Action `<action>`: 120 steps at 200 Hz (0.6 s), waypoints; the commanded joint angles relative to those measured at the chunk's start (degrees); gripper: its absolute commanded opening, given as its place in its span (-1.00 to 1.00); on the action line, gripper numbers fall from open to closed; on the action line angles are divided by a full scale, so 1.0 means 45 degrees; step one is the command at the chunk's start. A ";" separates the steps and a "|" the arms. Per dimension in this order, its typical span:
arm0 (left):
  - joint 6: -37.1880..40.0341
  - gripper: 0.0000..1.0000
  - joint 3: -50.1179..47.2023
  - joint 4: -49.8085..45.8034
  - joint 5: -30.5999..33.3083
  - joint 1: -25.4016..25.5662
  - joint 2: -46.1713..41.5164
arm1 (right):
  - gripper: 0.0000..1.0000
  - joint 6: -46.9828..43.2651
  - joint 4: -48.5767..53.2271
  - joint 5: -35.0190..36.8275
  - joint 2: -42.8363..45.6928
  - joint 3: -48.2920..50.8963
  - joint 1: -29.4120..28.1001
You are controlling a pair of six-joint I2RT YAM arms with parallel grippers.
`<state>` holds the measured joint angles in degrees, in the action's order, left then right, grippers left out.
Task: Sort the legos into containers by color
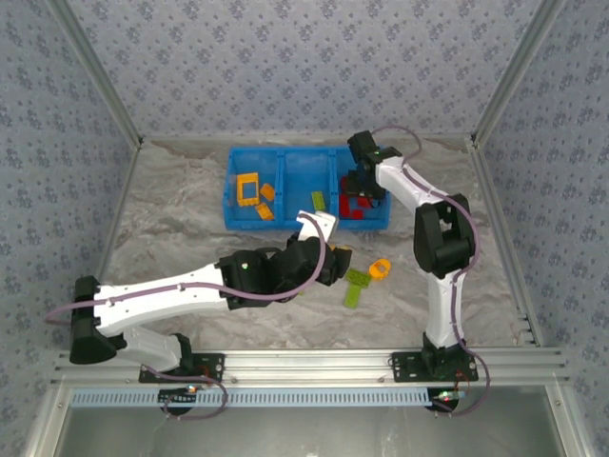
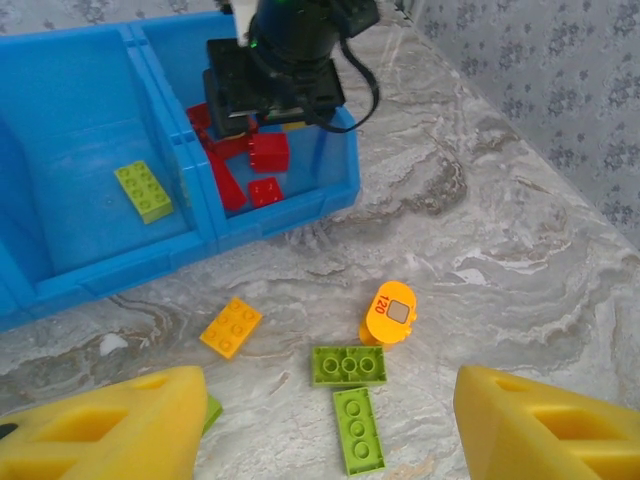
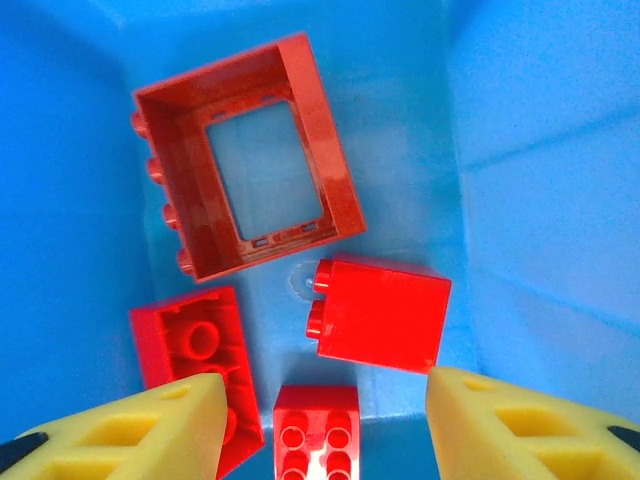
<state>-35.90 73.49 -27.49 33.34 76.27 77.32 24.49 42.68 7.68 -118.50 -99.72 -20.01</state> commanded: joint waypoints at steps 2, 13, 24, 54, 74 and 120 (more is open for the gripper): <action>-0.0959 0.34 -0.0296 -0.1010 0.0578 -0.0122 -0.0697 | 0.12 -0.0357 -0.0119 0.0246 0.2200 0.0146 -0.0225; -0.1467 0.33 -0.0504 -0.1429 0.0167 -0.0510 -0.0821 | 0.12 -0.0489 -0.0448 0.0468 0.3182 0.0612 -0.0405; -0.1819 0.32 -0.0780 -0.1774 -0.0479 -0.1014 -0.0970 | 0.12 -0.0678 -0.0983 0.0647 0.4390 0.1392 -0.0691; -0.1965 0.31 -0.1830 -0.2228 -0.2152 -0.2531 -0.1654 | 0.13 -0.1212 -0.3025 0.0665 0.8192 0.4841 -0.2025; -0.1749 0.31 -0.2724 -0.2076 -0.3361 -0.3488 -0.2375 | 0.15 -0.1470 -0.3898 0.0389 1.0630 0.7355 -0.3377; -0.1225 0.29 -0.3972 -0.2928 -0.4203 -0.4469 -0.3514 | 0.33 -0.1152 -0.5027 -0.1001 1.5599 1.1630 -0.6918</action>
<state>-42.89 57.43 -37.39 18.46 57.47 64.18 19.33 23.70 6.83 -56.16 -53.98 -44.95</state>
